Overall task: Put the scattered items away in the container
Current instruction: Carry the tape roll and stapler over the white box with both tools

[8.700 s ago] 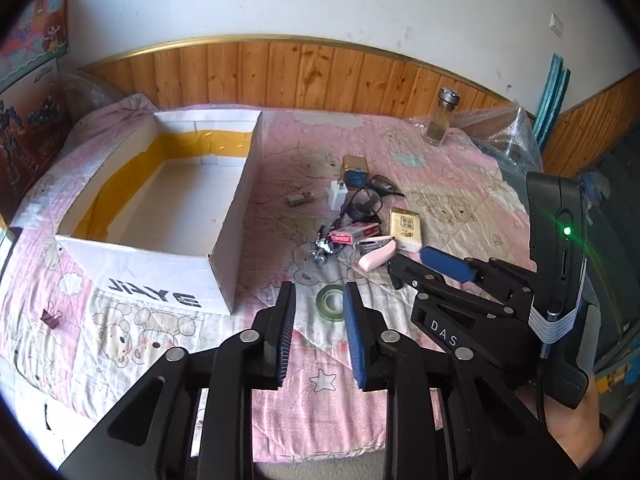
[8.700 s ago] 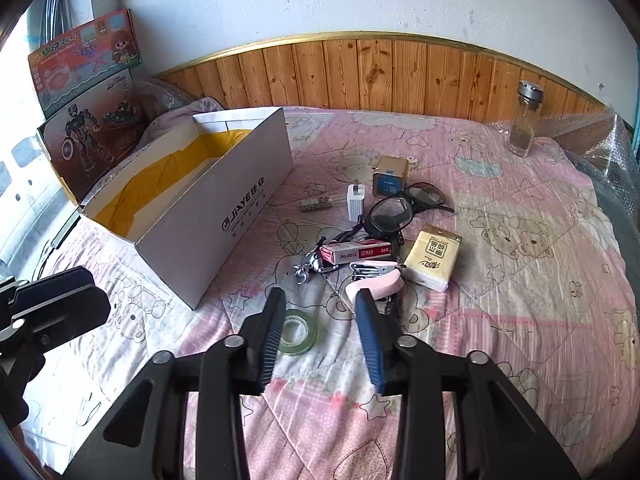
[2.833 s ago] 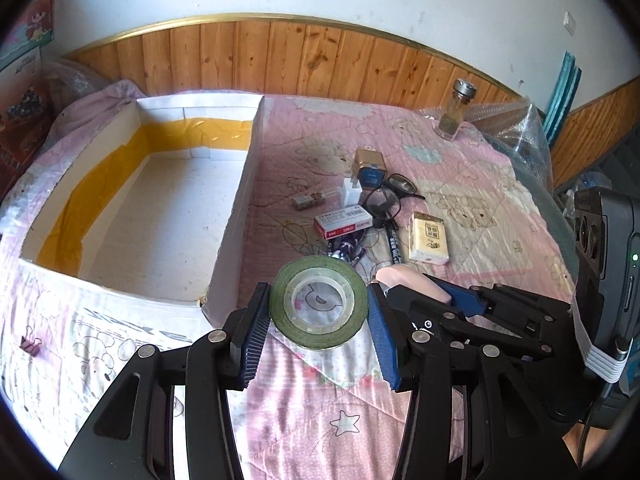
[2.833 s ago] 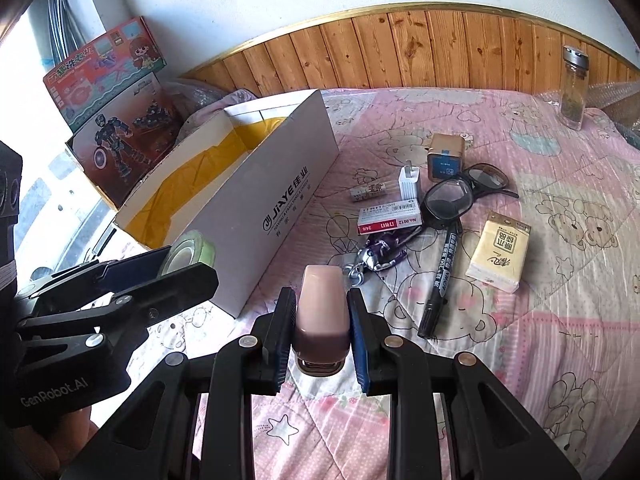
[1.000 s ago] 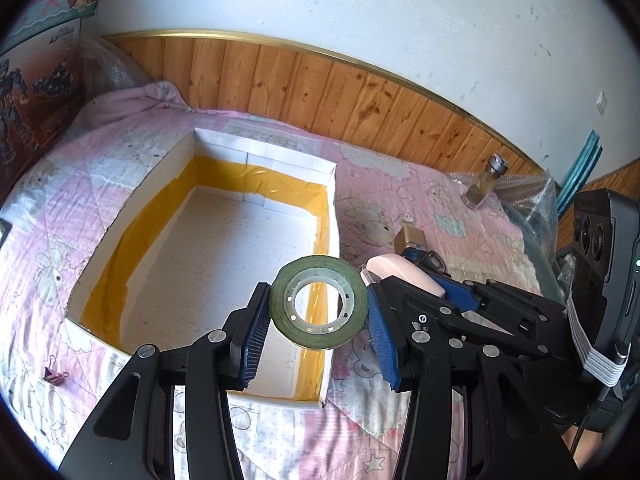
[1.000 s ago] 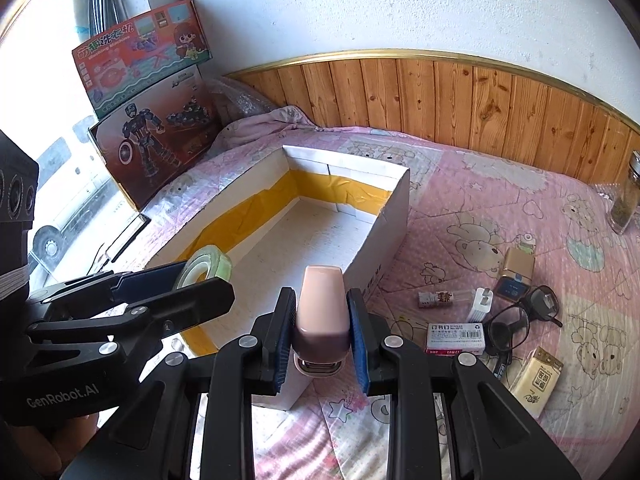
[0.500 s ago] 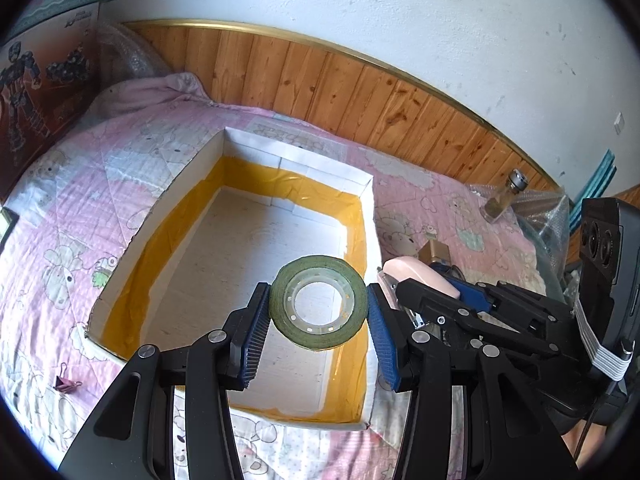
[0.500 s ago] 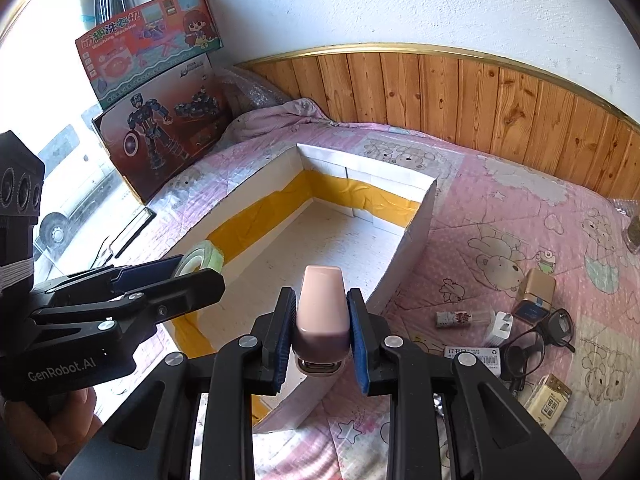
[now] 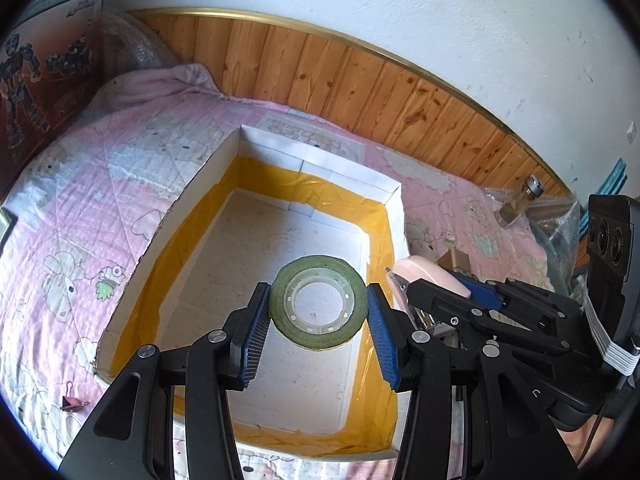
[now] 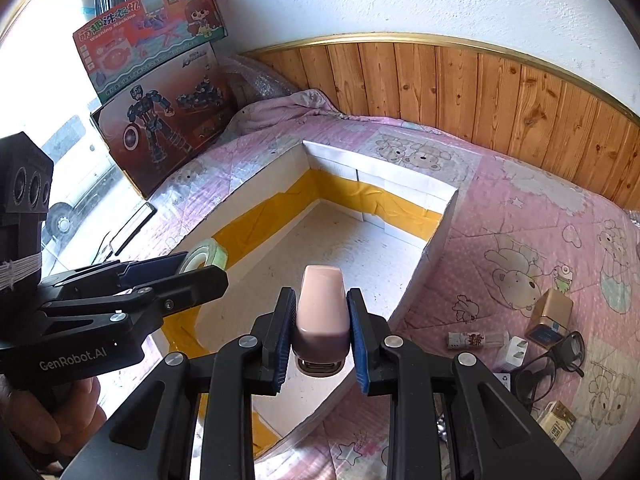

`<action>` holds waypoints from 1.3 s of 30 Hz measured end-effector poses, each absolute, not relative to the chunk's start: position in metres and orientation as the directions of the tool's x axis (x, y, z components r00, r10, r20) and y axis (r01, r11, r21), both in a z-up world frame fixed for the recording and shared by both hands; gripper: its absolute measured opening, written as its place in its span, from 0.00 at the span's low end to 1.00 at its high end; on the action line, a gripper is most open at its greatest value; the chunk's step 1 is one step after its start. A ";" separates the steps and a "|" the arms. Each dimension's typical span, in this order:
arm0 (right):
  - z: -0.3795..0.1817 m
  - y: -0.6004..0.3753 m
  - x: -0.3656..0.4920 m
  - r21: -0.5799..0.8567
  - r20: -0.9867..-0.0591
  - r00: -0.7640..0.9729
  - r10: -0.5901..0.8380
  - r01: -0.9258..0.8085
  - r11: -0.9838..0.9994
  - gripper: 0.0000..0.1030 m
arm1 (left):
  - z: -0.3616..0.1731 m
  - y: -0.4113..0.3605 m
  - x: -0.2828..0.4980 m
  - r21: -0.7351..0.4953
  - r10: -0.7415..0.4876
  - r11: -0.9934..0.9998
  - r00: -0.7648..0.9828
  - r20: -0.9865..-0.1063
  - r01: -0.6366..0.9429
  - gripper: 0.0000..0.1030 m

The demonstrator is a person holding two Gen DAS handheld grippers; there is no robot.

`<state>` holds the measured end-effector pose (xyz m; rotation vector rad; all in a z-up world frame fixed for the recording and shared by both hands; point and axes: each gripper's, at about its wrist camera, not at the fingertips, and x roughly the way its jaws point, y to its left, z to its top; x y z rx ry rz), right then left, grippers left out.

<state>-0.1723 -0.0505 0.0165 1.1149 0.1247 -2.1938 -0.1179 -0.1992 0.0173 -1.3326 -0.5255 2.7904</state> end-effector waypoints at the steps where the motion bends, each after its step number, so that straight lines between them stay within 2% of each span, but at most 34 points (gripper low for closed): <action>1: 0.016 -0.052 -0.175 0.205 -0.750 -0.412 -0.518 0.599 -0.774 0.27 | 0.017 -0.201 -0.120 -0.298 0.144 -0.944 -0.637 -0.757 0.140 0.48; 39: -0.020 -0.092 -0.263 0.183 -0.833 -0.300 -0.465 0.643 -0.743 0.27 | -0.029 -0.221 -0.219 -0.244 0.161 -0.962 -0.469 -0.868 0.120 0.48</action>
